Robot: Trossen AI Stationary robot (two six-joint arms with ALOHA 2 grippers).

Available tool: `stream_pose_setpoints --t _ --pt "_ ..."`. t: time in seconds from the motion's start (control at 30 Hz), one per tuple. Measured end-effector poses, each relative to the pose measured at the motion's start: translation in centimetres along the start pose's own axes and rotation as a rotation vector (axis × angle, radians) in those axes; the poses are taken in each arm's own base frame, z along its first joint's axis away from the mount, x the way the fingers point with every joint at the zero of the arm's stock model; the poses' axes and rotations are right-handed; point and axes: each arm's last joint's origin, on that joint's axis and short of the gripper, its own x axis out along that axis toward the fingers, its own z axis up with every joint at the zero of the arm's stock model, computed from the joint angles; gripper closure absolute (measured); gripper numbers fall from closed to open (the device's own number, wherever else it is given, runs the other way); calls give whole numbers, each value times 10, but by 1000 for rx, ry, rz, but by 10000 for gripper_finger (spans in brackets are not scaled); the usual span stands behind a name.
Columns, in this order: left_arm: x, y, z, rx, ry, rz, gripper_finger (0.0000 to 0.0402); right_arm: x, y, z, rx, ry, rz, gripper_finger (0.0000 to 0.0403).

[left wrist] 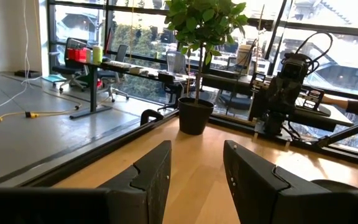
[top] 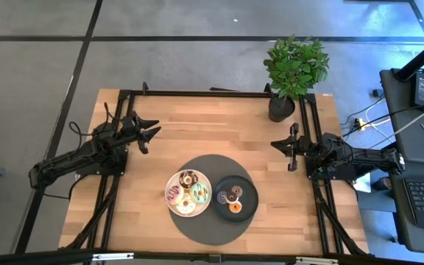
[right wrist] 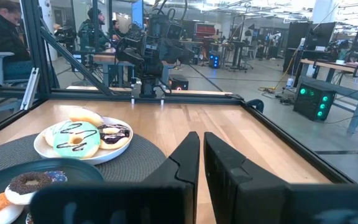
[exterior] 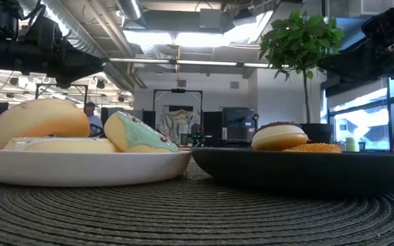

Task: Pick & Place donuts
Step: Return to Home Position

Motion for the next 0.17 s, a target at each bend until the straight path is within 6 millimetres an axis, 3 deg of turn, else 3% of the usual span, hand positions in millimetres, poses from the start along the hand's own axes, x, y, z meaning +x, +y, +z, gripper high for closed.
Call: stream_pose_setpoints --t 0.17 --pt "0 0 0 0 0 0 258 0 0 0 0 0 0 375"
